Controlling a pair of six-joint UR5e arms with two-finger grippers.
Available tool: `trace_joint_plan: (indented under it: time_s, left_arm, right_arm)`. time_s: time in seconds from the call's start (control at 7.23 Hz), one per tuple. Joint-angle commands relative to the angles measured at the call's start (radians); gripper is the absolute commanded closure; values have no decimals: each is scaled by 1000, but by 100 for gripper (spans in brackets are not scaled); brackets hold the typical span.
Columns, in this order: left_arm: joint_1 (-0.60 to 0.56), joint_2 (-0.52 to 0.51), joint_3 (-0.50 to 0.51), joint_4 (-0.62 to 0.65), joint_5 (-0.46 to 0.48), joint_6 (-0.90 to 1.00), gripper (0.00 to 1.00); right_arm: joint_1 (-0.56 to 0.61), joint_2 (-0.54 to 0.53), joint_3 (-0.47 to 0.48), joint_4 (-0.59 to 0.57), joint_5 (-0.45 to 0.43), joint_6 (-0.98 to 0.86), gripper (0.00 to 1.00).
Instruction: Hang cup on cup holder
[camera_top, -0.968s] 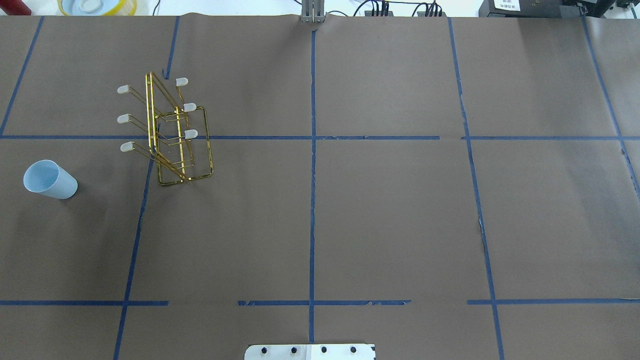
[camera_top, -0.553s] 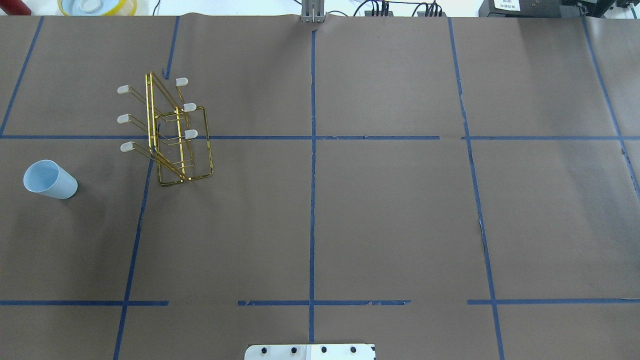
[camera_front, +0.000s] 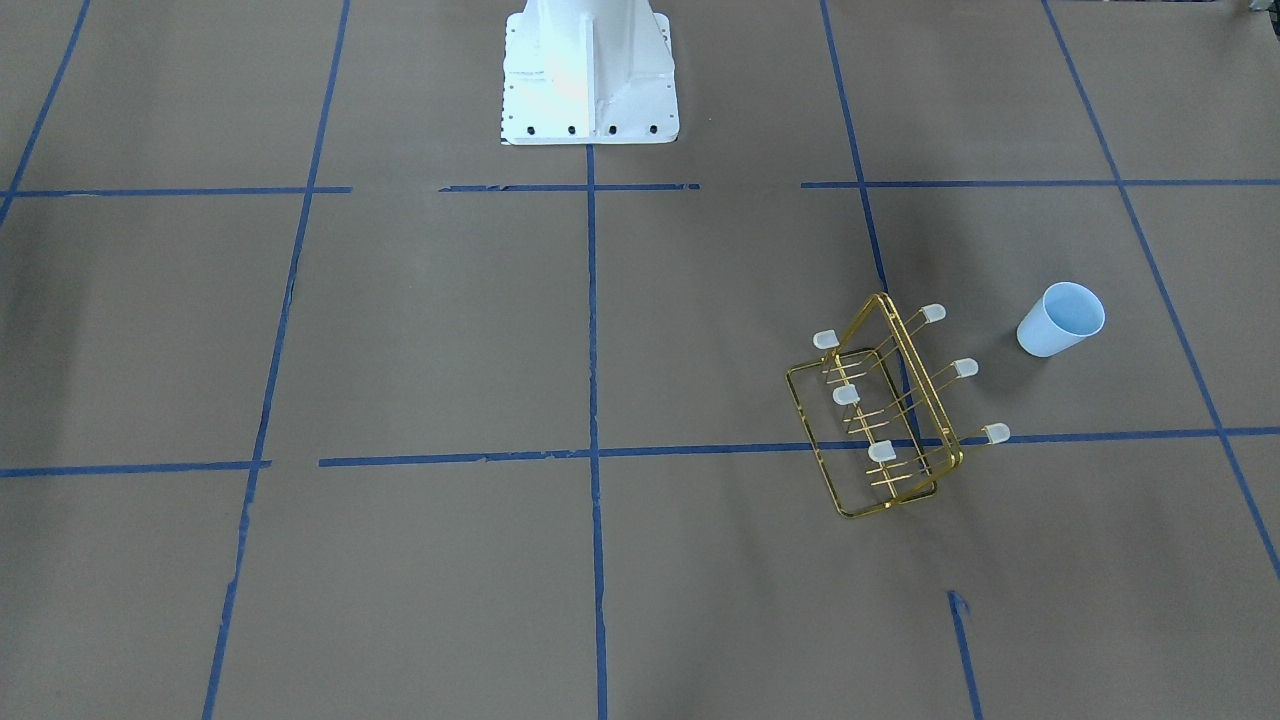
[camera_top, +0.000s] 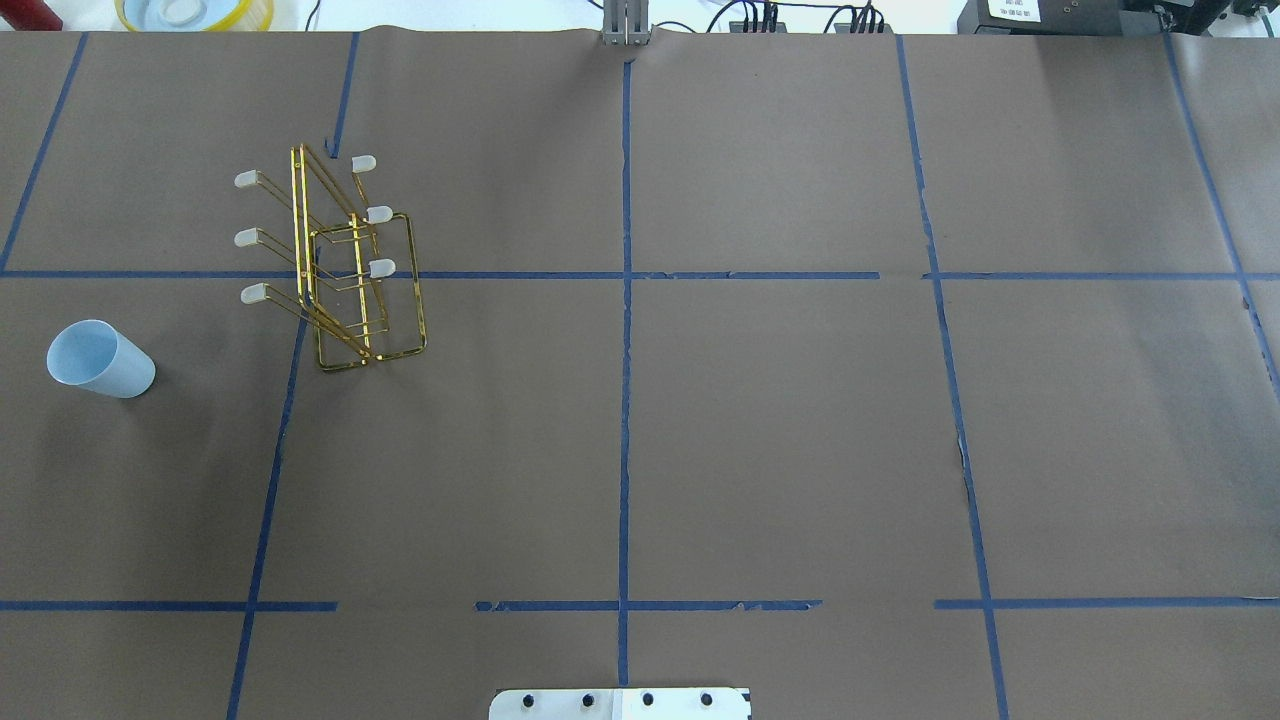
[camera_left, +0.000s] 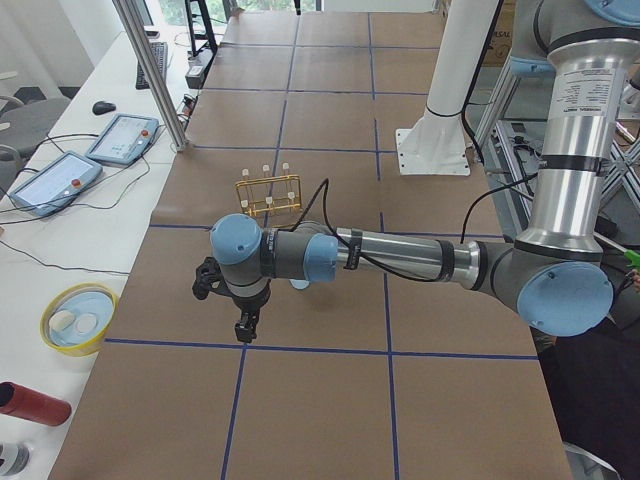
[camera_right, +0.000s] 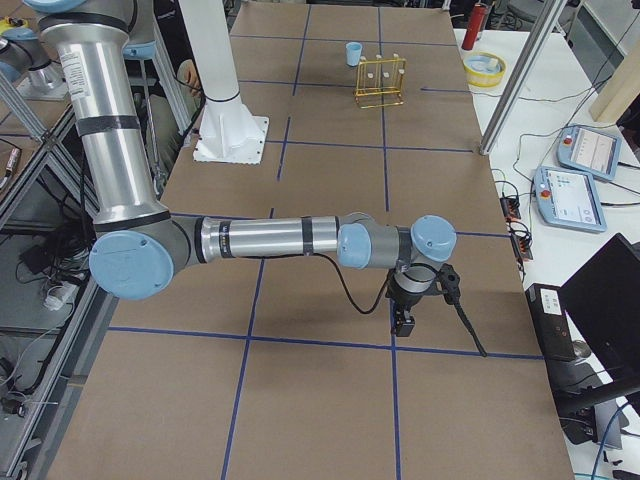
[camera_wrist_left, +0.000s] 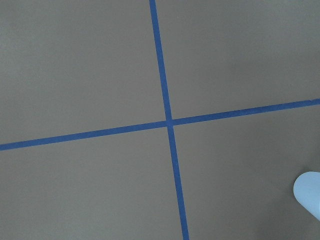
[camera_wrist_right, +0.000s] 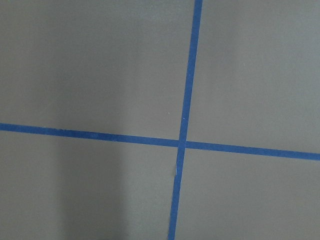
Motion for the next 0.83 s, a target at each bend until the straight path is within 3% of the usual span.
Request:
trace_joint_plan:
  time_s: [0.0, 0.69]
  left_arm:
    - [1, 2, 6, -85, -78, -4, 0]
    - [4, -76, 29, -93, -84, -51, 0]
  right_arm:
    - [0, 0, 0, 0, 0, 0, 0]
    - [0, 0, 0, 0, 0, 0, 0]
